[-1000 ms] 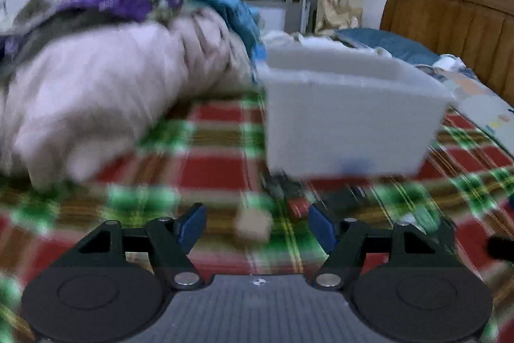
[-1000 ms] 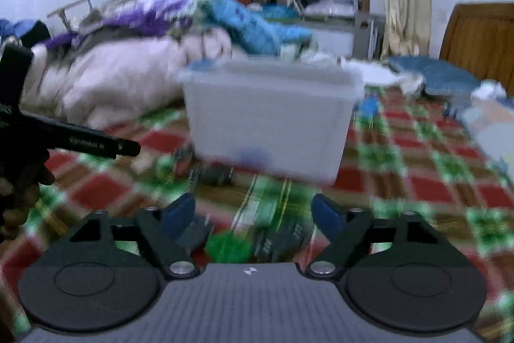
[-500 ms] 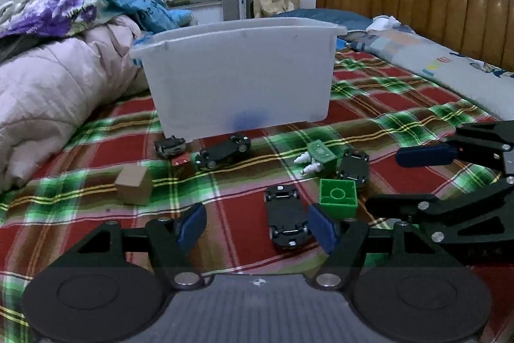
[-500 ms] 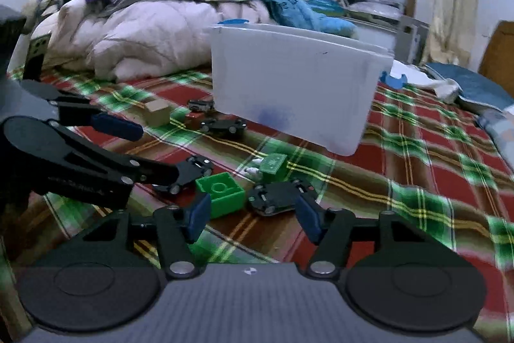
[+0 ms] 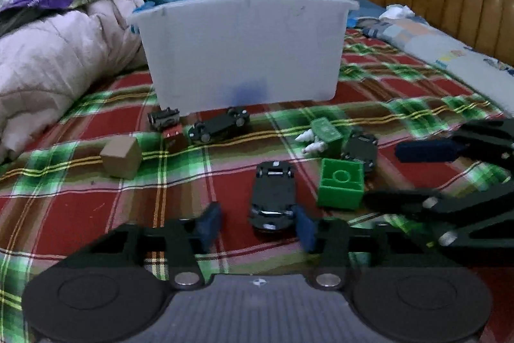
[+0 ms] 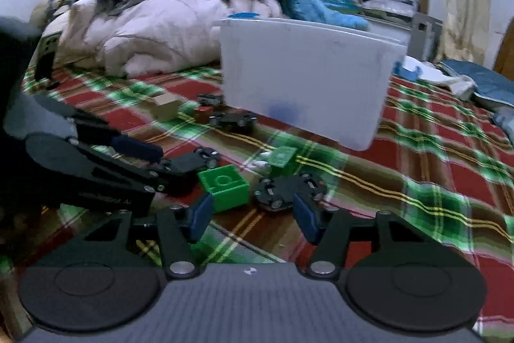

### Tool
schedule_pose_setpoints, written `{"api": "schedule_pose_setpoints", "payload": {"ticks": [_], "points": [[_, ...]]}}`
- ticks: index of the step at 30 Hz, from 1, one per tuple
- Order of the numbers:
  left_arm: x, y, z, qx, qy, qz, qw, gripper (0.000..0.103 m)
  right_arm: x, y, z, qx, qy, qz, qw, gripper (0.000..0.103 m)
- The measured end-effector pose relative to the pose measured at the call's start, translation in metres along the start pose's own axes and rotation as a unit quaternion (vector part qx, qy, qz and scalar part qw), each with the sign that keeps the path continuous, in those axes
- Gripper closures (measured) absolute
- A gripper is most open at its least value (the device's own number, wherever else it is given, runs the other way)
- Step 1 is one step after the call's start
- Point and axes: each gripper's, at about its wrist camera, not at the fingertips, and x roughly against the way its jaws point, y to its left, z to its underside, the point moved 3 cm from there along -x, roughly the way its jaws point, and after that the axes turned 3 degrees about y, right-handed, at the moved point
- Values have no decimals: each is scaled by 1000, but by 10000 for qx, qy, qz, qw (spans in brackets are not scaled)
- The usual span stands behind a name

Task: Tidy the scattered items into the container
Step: 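Move right tool toward green brick while left tool moves toward black car, then grasp the green brick with right tool while left tool grasps black car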

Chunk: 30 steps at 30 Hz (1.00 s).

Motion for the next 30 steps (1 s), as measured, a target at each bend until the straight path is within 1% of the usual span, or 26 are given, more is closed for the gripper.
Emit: {"api": "schedule_pose_setpoints", "payload": {"ticks": [1, 5, 8, 11, 14, 16, 17, 21, 23, 24, 26, 27, 29, 30], "points": [[-1, 4, -1, 53, -3, -14, 10000, 66, 1, -2, -1, -72, -9, 3, 10000, 43], [-2, 23, -1, 212, -24, -72, 9997, 66, 2, 0, -4, -209, -91, -2, 9997, 42], [-1, 32, -2, 254, -34, 116, 9996, 66, -2, 9, -6, -100, -99, -73, 9999, 42], [5, 31, -7, 44, -263, 164, 9995, 63, -5, 17, -6, 110, -64, -80, 9999, 42], [5, 31, -11, -174, -393, 117, 9990, 59, -5, 19, -6, 139, -55, -48, 9999, 42], [2, 34, -14, -181, -390, 176, 9989, 59, -6, 18, -6, 116, -47, -53, 9999, 42], [0, 35, -15, -191, -369, 219, 9989, 57, -6, 18, -5, 113, -37, -57, 9999, 42], [-16, 35, -17, -216, -112, 472, 9986, 56, -6, 18, -5, 97, -48, -79, 9999, 42], [-20, 36, -18, -111, -68, 569, 9983, 52, -7, 19, -5, 88, -51, -80, 9999, 42], [-23, 37, -18, -27, -9, 654, 9979, 52, -7, 19, -6, 85, -52, -82, 9999, 42], [-27, 37, -18, 36, 25, 688, 9976, 52, -9, 20, -7, 98, -51, -67, 9999, 42], [-27, 38, -18, 47, 20, 670, 9977, 53, -10, 20, -7, 100, -55, -69, 9999, 42], [-25, 40, -18, 86, -24, 524, 9986, 68, -10, 20, -7, 98, -52, -70, 9999, 42], [-24, 42, -17, 78, -47, 396, 9992, 70, -11, 20, -7, 104, -48, -69, 9999, 42]]}}
